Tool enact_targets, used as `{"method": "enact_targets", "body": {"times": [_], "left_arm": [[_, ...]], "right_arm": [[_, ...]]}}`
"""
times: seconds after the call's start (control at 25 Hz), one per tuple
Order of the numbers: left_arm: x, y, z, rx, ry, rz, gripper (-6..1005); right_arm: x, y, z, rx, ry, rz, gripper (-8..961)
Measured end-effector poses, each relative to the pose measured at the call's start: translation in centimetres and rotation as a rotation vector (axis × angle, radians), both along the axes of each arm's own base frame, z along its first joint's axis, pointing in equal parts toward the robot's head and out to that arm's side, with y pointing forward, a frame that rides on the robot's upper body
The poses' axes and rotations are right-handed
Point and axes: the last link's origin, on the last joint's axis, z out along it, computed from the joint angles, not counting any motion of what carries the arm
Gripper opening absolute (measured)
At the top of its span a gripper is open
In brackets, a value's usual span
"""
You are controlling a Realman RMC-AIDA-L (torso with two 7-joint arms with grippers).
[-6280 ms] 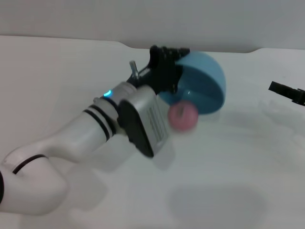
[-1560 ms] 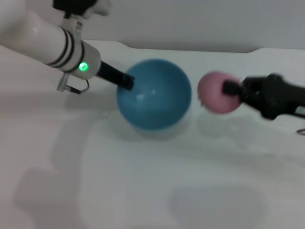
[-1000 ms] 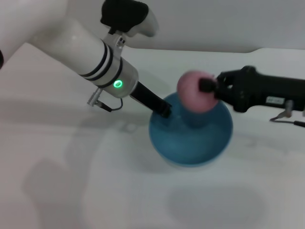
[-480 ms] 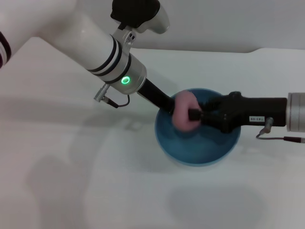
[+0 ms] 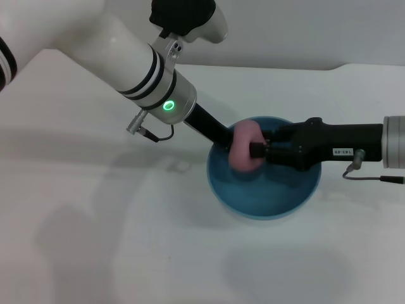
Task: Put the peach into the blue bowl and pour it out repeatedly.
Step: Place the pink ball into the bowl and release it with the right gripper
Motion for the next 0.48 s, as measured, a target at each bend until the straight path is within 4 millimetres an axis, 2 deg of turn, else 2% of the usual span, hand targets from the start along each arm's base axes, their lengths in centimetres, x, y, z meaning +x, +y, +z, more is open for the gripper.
{"method": "enact_targets", "body": {"times": [0.08,0.48], "left_arm": [[0.1,0.1,0.0,0.008,-0.003,0.002,-1],[0.5,0.6,0.2,0.029,-0.004,-0.004,0]], "right_arm": [[0.0,-0.1,0.3,-0.001,0.003,0.002,393],[1.5,-2.0,2.5,0.013,0.056,-0.017,400]]}}
